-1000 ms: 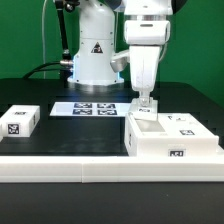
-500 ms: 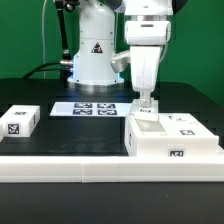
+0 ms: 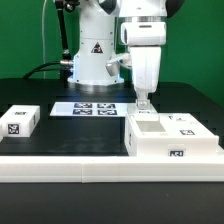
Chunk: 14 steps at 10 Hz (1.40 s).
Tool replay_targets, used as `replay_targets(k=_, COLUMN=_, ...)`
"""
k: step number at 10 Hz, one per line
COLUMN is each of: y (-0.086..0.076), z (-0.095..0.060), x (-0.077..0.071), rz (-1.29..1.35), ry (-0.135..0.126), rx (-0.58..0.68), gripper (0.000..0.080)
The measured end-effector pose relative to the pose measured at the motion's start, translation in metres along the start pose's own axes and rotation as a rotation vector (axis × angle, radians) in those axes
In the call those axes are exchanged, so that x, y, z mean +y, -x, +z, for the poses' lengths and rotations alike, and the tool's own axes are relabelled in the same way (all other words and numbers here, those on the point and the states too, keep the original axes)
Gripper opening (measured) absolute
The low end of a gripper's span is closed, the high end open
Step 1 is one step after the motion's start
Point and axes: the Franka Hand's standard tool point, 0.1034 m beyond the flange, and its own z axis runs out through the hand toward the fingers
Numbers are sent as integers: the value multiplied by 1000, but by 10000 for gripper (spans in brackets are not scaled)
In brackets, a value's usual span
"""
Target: Assemble cabinet
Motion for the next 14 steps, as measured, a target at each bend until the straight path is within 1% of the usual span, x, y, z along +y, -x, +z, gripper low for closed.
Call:
replay_targets(k=6, y=0, z=-1, x=3, rz=-10, ry=4, rx=-3, gripper=71)
replay_targets(k=8, y=0, z=-2, x=14, rz=-15, ry=-3, rx=-8, gripper=71)
replay_targets(k=10, y=-1, z=-2, x=29, rz=-17, ry=-4, rx=-9, gripper=71)
replay_targets(k=11, y=-1, z=-2, x=35, rz=-20, ry=-11, rx=-12, gripper=71)
replay_targets(k=12, y=-1, z=-2, x=39, rz=-27, ry=-16, rx=-14, gripper=71)
replay_targets(k=14, y=-1, z=-2, x=38, rz=-26, ry=-20, rx=-16, gripper=71)
